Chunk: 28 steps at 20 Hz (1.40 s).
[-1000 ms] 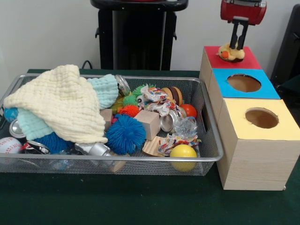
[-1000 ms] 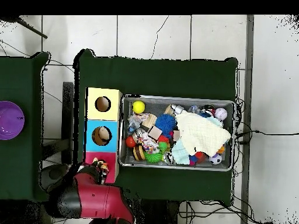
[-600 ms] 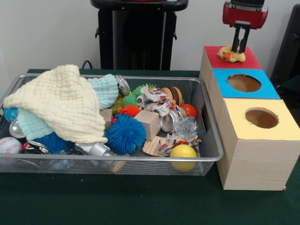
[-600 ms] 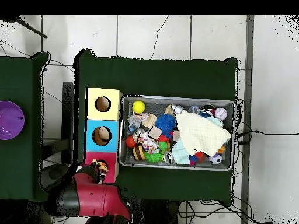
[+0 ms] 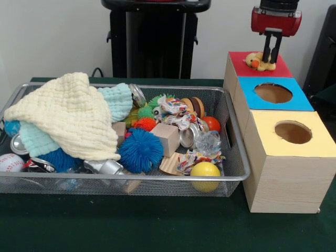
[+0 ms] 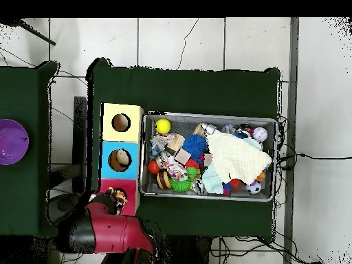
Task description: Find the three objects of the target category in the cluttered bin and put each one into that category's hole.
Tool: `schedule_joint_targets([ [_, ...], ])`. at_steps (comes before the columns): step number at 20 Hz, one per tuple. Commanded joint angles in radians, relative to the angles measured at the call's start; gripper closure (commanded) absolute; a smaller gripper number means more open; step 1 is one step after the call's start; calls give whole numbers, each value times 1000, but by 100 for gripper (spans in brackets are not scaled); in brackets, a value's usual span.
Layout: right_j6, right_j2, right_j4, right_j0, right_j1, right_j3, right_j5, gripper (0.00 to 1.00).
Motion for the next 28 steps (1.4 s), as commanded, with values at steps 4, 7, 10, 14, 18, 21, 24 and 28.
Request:
schedule_joint_targets([
  [4, 220, 92, 36, -25, 42, 33, -58, 100],
  [7, 211, 77, 37, -17, 50, 13, -33, 100],
  [10, 211, 65, 43, -8, 53, -2, -7, 100],
  [14, 209, 65, 41, -9, 56, -3, -11, 100],
  [18, 210, 60, 44, -2, 58, -12, 0, 100],
  [21, 210, 53, 46, 4, 61, -19, 10, 100],
  [24, 202, 49, 41, 6, 61, -25, 21, 0],
  [28, 197, 51, 40, 6, 63, -28, 21, 0],
])
